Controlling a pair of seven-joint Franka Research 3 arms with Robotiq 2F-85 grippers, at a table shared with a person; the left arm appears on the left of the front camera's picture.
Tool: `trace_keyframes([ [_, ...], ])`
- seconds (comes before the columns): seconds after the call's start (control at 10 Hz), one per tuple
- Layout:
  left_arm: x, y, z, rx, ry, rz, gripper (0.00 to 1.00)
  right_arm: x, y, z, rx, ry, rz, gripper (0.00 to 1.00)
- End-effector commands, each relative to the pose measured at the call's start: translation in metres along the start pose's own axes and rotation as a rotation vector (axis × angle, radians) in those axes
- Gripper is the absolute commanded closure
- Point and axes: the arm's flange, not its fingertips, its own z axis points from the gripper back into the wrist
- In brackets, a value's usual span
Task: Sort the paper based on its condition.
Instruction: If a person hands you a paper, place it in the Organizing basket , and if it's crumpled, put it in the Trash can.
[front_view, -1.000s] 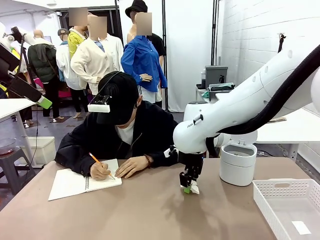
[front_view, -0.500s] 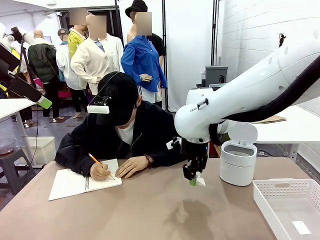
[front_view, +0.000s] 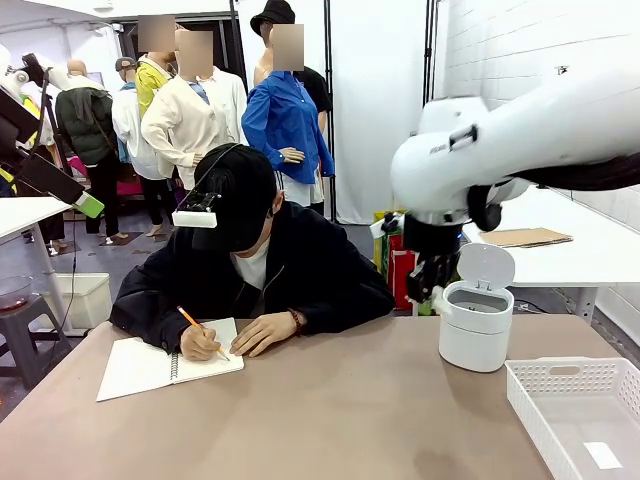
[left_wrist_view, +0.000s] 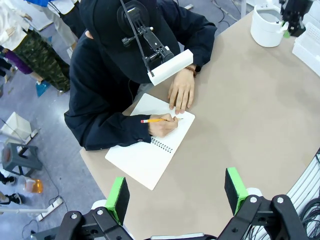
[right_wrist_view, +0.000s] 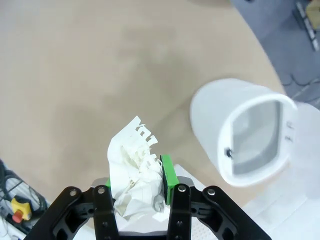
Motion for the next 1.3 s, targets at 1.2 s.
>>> trace_keyframes([
  [1.2,0.000,0.000,0.001,-0.005,0.000,0.003,0.00,-0.002,-0.100,0.002,-0.159,-0.023,-0.131,0.65],
])
